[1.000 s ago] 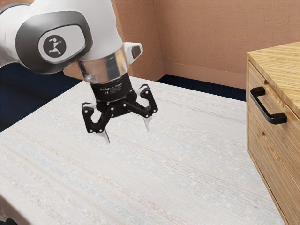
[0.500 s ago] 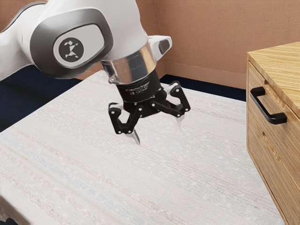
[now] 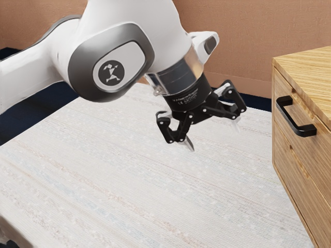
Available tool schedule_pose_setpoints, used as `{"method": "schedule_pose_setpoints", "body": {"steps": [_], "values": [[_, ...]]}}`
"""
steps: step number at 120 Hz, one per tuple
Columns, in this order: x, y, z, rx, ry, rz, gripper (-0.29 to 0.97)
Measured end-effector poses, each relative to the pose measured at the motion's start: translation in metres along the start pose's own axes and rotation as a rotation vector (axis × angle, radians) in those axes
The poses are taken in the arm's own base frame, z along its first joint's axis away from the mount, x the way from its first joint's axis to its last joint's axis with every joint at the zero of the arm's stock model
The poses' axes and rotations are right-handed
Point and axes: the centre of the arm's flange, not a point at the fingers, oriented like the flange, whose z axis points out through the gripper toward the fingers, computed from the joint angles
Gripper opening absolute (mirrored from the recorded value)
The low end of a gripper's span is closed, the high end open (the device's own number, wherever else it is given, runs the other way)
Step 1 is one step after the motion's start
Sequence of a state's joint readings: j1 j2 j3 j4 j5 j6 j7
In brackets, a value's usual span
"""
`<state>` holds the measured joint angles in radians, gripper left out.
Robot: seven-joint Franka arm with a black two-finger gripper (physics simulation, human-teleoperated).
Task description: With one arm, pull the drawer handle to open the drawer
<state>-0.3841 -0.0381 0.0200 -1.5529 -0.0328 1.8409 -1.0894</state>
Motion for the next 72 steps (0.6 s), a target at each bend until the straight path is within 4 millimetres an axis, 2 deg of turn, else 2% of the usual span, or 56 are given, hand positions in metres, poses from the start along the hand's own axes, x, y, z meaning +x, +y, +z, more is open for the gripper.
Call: {"method": "schedule_pose_setpoints", "body": {"steps": [28,56,72], "values": [[-0.001,0.02,0.01,-0.083,0.039,0.021,0.68],[0.004,0.047,0.005,-0.158,0.074,0.036,0.68],[0.004,0.058,0.009,-0.174,0.079,0.044,0.68]]}}
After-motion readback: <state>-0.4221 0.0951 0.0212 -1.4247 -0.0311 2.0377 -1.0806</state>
